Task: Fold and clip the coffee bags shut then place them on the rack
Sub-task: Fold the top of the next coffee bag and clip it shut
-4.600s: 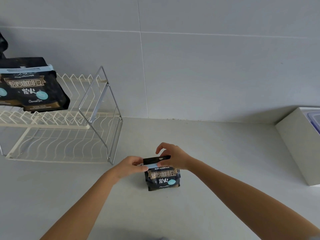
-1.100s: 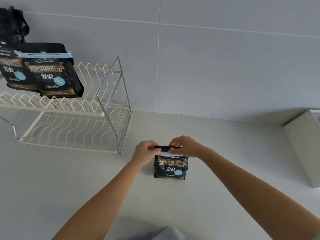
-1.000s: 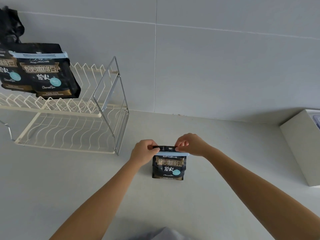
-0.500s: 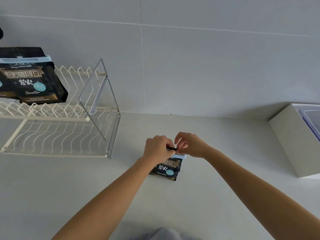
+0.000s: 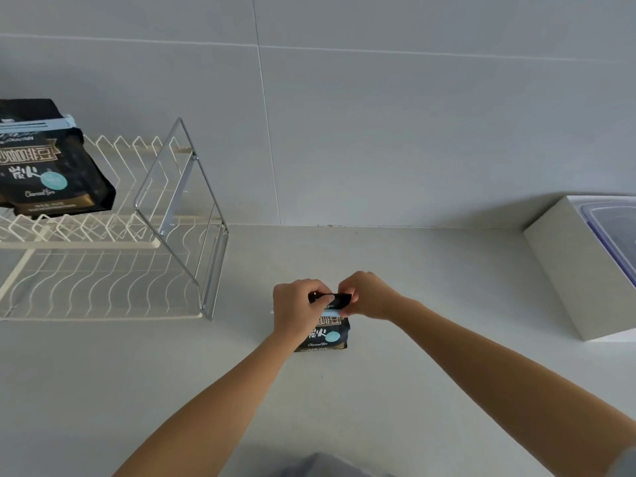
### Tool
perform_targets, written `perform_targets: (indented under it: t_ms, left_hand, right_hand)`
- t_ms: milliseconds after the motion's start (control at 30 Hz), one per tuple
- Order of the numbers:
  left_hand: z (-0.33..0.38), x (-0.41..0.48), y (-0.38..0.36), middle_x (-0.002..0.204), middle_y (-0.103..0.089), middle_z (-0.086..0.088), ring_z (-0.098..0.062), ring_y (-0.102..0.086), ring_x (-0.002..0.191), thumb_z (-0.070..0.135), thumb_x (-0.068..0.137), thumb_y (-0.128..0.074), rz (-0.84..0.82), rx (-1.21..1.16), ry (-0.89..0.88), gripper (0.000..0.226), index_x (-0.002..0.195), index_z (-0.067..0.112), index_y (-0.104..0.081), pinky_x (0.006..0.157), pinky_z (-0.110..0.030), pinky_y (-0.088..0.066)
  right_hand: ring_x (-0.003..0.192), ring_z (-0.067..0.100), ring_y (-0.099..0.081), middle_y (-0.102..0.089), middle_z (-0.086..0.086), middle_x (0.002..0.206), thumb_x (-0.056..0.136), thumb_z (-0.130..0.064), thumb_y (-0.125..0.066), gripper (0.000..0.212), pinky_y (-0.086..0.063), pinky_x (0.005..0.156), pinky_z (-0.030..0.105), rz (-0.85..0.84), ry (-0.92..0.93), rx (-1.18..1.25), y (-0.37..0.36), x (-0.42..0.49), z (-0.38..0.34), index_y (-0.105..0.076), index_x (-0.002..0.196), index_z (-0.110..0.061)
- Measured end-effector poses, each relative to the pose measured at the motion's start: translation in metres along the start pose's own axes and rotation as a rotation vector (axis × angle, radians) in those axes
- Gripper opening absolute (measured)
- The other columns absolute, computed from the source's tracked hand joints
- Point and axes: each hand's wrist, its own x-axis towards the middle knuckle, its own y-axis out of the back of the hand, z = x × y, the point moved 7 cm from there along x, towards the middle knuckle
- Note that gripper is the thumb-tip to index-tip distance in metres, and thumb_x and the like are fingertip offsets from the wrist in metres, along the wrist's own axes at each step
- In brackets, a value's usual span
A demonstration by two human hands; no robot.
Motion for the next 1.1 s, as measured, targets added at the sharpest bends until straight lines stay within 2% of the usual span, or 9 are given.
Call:
perform_targets:
  t_ms: [133,233,333,433,600,700,833,1000,1100]
  left_hand:
    - [-0.001,0.005,-0.003,0.072,-0.073,0.011,-0.004,-0.061,0.063,0.025,0.075,-0.072,-0.076,0.025,-0.034,0.003,0.074,0.024,-0.074,0.066,-0.019,-0.046]
    - [-0.004,0.014,-0.004,0.081,-0.072,0.011,-0.005,-0.062,0.073,0.023,0.081,-0.067,-0.204,0.002,-0.005,0.005,0.083,0.024,-0.071,0.074,-0.020,-0.047]
    - [-0.016,0.019,0.007,0.094,-0.063,0.007,-0.005,-0.058,0.092,0.008,0.081,-0.060,-0.252,-0.219,0.098,0.018,0.094,0.021,-0.057,0.082,-0.015,-0.040]
    - [-0.038,0.018,0.023,0.104,-0.059,0.003,-0.009,-0.054,0.103,0.004,0.077,-0.057,-0.237,-0.264,0.205,0.026,0.097,0.019,-0.053,0.087,-0.020,-0.037]
    - [-0.071,0.000,0.024,0.099,-0.070,0.000,-0.015,-0.063,0.098,0.010,0.084,-0.058,-0.356,-0.211,0.258,0.020,0.100,0.018,-0.066,0.089,-0.030,-0.047]
    - [-0.079,-0.004,0.028,0.092,-0.073,0.000,-0.010,-0.065,0.091,0.019,0.081,-0.067,-0.269,-0.223,0.271,0.016,0.096,0.018,-0.072,0.075,-0.015,-0.043]
    - [-0.081,-0.006,0.029,0.087,-0.071,0.004,-0.007,-0.063,0.086,0.018,0.081,-0.068,-0.218,-0.284,0.289,0.015,0.094,0.020,-0.073,0.073,-0.011,-0.041]
    - [-0.079,-0.010,0.028,0.090,-0.068,0.000,-0.015,-0.058,0.088,0.016,0.085,-0.064,-0.197,-0.325,0.249,0.017,0.099,0.020,-0.072,0.083,-0.027,-0.043]
    - [-0.079,-0.011,0.027,0.091,-0.066,-0.001,-0.015,-0.055,0.086,0.014,0.086,-0.062,-0.210,-0.354,0.255,0.017,0.101,0.018,-0.071,0.084,-0.027,-0.042]
  right_hand:
    - [0.087,0.023,-0.065,-0.072,0.006,0.087,0.075,-0.023,-0.074,0.016,-0.053,0.077,0.036,0.015,-0.058,-0.028,-0.007,-0.001,0.010,-0.069,0.086,-0.014]
    - [0.094,0.016,-0.061,-0.069,-0.004,0.098,0.076,-0.035,-0.071,0.029,-0.052,0.079,0.036,0.025,-0.030,-0.088,0.001,0.003,0.003,-0.065,0.103,-0.027]
    - [0.089,0.010,-0.058,-0.063,-0.012,0.095,0.075,-0.046,-0.070,0.035,-0.050,0.076,0.031,0.058,0.051,-0.009,0.004,0.009,-0.019,-0.061,0.108,-0.037]
    - [0.082,0.008,-0.056,-0.058,-0.014,0.087,0.080,-0.046,-0.065,0.027,-0.049,0.070,0.029,0.060,0.129,-0.088,-0.003,0.019,-0.047,-0.063,0.104,-0.036]
    - [0.087,0.016,-0.055,-0.059,-0.008,0.091,0.091,-0.032,-0.054,0.017,-0.040,0.066,0.030,0.091,0.161,-0.158,-0.012,0.030,-0.069,-0.065,0.104,-0.030]
    - [0.092,0.017,-0.056,-0.063,-0.005,0.098,0.088,-0.040,-0.055,0.019,-0.040,0.067,0.031,0.089,0.155,-0.168,-0.017,0.031,-0.073,-0.064,0.101,-0.030]
    - [0.087,0.017,-0.058,-0.064,-0.007,0.090,0.086,-0.027,-0.059,0.010,-0.044,0.065,0.031,0.150,0.108,-0.019,-0.018,0.031,-0.069,-0.068,0.091,-0.026]
    - [0.081,0.016,-0.059,-0.061,-0.010,0.080,0.083,-0.024,-0.064,0.005,-0.046,0.066,0.032,0.187,0.086,0.098,-0.018,0.032,-0.064,-0.069,0.083,-0.026]
    - [0.082,0.016,-0.059,-0.061,-0.010,0.079,0.082,-0.023,-0.066,0.004,-0.048,0.068,0.033,0.202,0.091,0.121,-0.017,0.031,-0.063,-0.069,0.081,-0.026]
